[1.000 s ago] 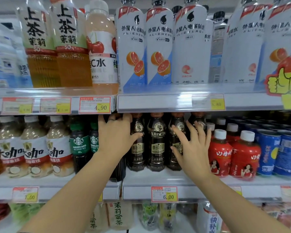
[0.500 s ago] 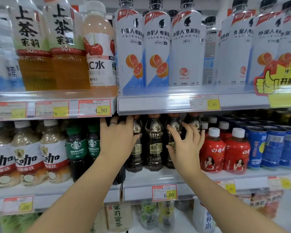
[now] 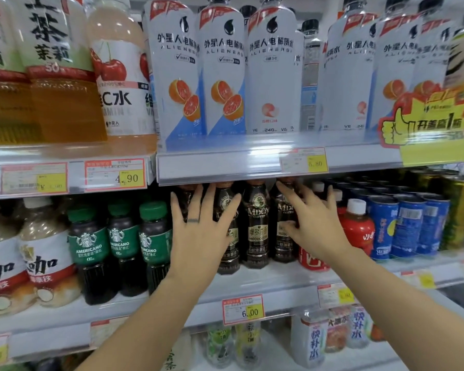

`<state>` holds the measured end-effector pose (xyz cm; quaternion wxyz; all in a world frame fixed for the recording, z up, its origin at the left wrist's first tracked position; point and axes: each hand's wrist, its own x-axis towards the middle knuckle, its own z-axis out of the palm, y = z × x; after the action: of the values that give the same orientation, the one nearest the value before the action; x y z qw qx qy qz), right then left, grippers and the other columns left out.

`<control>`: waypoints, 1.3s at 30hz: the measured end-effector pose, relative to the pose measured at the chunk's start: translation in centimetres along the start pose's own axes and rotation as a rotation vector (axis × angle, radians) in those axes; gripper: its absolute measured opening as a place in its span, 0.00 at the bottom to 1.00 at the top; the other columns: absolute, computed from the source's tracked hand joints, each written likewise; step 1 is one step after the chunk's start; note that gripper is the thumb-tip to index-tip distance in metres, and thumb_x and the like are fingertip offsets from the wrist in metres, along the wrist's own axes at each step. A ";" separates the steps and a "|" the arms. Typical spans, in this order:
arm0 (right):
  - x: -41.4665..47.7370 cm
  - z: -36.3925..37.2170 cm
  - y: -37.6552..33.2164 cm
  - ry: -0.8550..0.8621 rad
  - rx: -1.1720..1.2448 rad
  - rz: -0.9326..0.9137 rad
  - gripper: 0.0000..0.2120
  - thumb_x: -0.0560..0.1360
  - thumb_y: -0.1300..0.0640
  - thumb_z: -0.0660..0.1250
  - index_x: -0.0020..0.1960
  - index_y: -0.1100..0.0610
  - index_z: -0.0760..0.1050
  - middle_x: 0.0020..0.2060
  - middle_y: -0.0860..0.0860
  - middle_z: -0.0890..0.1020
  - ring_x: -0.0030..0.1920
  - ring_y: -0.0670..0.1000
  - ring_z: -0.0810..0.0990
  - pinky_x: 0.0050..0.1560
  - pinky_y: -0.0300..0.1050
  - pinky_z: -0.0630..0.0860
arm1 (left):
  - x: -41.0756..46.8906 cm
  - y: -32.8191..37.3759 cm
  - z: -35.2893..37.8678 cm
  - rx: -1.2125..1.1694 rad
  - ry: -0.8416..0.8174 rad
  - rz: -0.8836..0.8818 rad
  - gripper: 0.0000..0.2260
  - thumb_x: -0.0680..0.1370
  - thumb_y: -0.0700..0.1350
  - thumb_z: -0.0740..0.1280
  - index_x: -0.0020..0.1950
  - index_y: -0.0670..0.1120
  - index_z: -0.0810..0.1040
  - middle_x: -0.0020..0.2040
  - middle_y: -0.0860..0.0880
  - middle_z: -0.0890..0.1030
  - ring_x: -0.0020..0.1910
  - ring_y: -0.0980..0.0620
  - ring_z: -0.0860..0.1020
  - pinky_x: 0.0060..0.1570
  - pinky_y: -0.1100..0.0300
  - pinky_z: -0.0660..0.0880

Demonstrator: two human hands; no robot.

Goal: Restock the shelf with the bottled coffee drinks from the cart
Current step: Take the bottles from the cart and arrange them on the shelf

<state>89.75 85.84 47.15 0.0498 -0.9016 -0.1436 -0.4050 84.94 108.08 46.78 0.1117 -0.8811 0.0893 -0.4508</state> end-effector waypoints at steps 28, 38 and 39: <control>-3.9 1.5 -20.8 -0.065 0.837 0.035 0.36 0.72 0.48 0.70 0.74 0.45 0.54 0.66 0.42 0.64 0.64 0.40 0.67 0.54 0.37 0.71 | -11.1 -12.4 -0.6 -0.254 0.179 -0.235 0.19 0.76 0.44 0.66 0.66 0.48 0.68 0.65 0.43 0.72 0.63 0.43 0.72 0.61 0.47 0.70; -3.8 2.4 -23.1 0.032 1.195 0.279 0.38 0.69 0.64 0.73 0.69 0.43 0.59 0.62 0.44 0.74 0.62 0.41 0.74 0.61 0.41 0.74 | -11.2 -12.9 1.0 -0.533 0.120 -0.463 0.30 0.74 0.42 0.70 0.73 0.49 0.61 0.73 0.40 0.57 0.71 0.40 0.62 0.55 0.58 0.64; -3.9 2.2 -22.9 0.043 1.200 0.274 0.38 0.69 0.64 0.73 0.68 0.41 0.58 0.61 0.43 0.74 0.61 0.41 0.74 0.61 0.42 0.74 | -11.1 -12.9 1.1 -0.532 0.131 -0.463 0.30 0.74 0.41 0.70 0.72 0.50 0.62 0.73 0.40 0.57 0.71 0.39 0.63 0.55 0.58 0.65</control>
<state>82.00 107.29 42.15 0.6031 -0.7182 -0.2283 -0.2614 80.17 123.43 41.16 -0.2324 -0.8454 0.0085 -0.4808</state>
